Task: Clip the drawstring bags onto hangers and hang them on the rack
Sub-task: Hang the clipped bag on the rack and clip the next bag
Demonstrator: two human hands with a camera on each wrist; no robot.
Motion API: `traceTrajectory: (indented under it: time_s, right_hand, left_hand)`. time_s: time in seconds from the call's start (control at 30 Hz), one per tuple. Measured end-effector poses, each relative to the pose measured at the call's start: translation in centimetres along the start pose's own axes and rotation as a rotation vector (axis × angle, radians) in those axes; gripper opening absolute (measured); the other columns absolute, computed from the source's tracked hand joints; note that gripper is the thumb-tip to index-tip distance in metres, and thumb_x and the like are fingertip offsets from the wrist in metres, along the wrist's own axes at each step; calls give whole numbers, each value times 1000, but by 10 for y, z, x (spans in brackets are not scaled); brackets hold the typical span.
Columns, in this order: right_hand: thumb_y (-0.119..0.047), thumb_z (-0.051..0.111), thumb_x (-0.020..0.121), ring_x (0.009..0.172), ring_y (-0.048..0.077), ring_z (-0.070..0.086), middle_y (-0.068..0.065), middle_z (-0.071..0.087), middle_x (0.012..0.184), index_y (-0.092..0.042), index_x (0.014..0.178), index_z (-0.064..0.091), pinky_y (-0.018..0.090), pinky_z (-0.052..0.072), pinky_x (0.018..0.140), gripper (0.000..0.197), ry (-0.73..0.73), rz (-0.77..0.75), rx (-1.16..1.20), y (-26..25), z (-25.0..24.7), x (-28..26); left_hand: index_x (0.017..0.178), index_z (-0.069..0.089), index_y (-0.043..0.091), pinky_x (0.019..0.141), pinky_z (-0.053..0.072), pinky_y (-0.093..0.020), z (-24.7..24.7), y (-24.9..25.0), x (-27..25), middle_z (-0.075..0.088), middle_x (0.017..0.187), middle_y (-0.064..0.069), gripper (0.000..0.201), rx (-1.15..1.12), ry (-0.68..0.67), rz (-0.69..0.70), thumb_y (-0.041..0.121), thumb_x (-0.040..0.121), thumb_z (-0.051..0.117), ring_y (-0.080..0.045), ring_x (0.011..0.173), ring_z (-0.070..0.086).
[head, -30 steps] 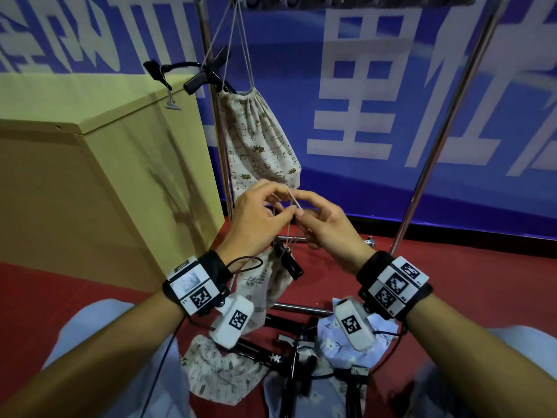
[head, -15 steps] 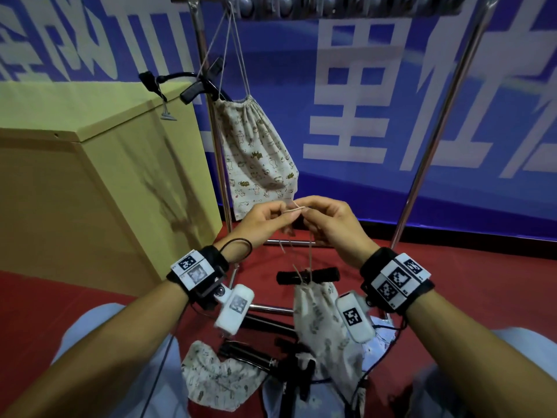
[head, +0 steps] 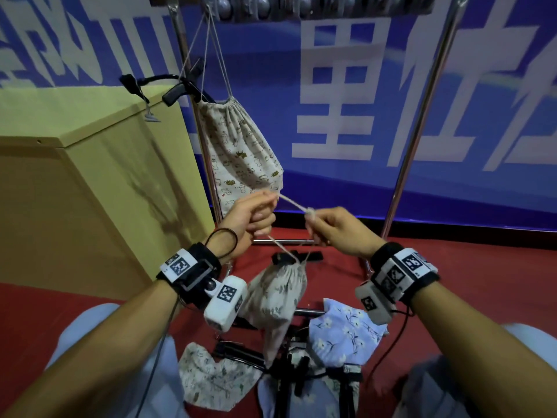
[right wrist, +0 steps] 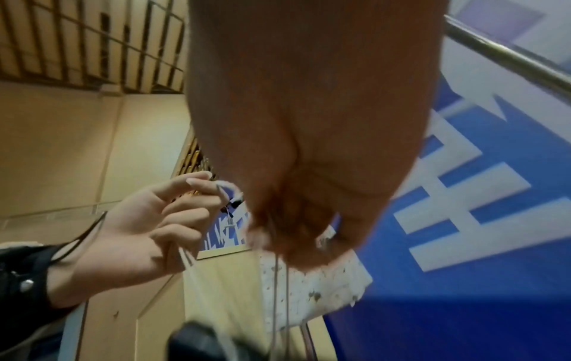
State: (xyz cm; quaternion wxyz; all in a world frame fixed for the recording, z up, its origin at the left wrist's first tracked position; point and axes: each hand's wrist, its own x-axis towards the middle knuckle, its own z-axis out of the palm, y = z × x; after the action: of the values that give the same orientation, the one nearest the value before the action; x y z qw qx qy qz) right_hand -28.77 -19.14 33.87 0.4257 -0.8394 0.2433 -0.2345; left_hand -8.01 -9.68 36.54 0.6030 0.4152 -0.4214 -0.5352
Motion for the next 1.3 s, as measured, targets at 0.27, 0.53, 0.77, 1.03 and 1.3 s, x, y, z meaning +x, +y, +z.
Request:
traceTrajectory:
  time_s: [0.27,0.53,0.77,1.03,1.3]
  right_hand:
    - [-34,46,107,67,29,63,4,62,66,-9,72,54,41,52,73,44,346,-103,74,3,2,2]
    - [-34,46,107,46,13,28,-6,32,55,0,80,47,29,29,48,44,487,-73,320,-52,-30,3]
    - [-26,48,107,52,7,38,-11,45,56,-12,77,56,18,29,53,33,548,-308,-109,-160,-93,52]
    - [-28,45,106,56,26,42,5,49,61,-15,73,47,37,32,56,36,491,-248,-356,-232,-125,180]
    - [-23,44,106,63,30,46,7,48,65,-20,66,42,33,35,62,39,554,-83,-320,-221,-125,262]
  left_hand:
    - [81,51,9,41,17,-19,-17,2,8,27,60,-6,26,489,41,61,22,103,56,-9,43,21]
    - [88,55,3,52,33,-26,22,65,29,49,61,-12,26,868,3,249,23,103,53,-18,53,39]
    - [86,55,9,44,26,-25,45,198,68,42,53,2,24,927,166,458,26,102,54,-15,46,27]
    - [77,57,14,57,38,-31,11,292,133,55,64,-5,22,980,497,533,20,99,54,-20,56,47]
    - [72,52,15,57,35,-30,-25,291,188,62,69,-12,23,906,612,509,15,95,54,-21,56,46]
